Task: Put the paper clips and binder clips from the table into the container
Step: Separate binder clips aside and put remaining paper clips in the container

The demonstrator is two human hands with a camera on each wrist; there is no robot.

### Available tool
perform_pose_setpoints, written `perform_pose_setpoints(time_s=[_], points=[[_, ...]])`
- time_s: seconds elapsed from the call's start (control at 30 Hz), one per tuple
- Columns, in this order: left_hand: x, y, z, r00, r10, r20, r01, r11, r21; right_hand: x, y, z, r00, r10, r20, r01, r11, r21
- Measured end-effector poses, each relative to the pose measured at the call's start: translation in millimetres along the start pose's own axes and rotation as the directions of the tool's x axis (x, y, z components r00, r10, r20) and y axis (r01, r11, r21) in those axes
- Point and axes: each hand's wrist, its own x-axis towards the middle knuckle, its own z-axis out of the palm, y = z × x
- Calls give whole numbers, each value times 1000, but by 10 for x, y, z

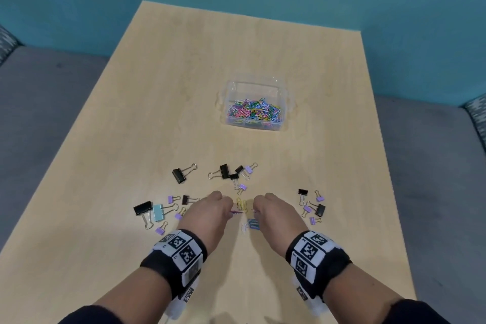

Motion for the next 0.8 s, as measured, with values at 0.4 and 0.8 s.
perform_pose_setpoints(time_s=[0.4, 0.8], points=[[759, -46, -910, 981, -171, -87, 95, 828, -553, 706, 246, -1057, 994, 100, 43, -108, 871, 480], [1588, 25, -1395, 956, -165, -243, 76, 938, -338, 1429, 292, -1653, 952, 125, -280, -89, 986, 139]])
